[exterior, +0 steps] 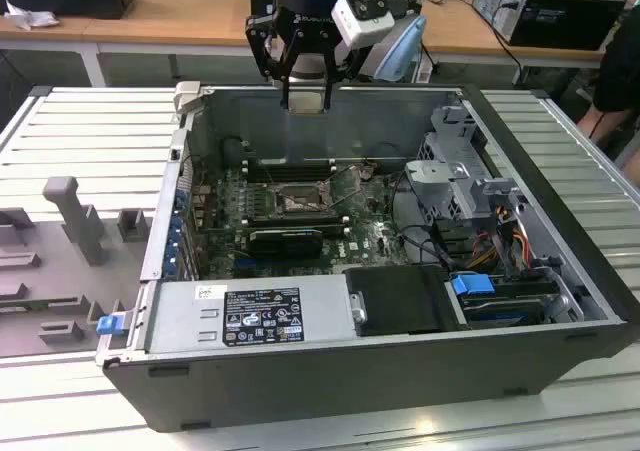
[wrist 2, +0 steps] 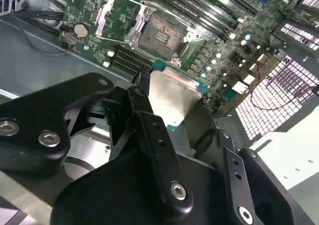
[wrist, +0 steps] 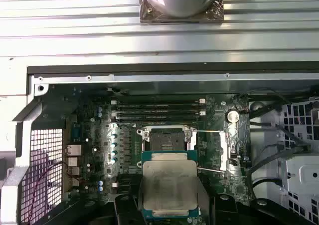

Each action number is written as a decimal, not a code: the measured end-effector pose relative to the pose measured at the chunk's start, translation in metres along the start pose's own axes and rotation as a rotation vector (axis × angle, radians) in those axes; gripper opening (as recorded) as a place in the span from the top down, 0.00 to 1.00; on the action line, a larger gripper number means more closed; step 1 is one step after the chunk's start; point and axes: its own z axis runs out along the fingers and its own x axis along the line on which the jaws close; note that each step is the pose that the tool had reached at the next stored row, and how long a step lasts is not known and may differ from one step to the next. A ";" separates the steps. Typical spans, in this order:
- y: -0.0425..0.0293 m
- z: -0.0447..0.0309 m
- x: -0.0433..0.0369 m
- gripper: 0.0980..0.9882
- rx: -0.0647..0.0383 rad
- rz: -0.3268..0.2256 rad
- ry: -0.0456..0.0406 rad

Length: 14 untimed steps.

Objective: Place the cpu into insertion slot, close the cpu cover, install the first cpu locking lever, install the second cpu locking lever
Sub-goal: 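Place the cpu into insertion slot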

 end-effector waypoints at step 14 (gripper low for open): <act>-0.0005 0.0037 -0.0001 0.52 0.002 0.108 -0.0101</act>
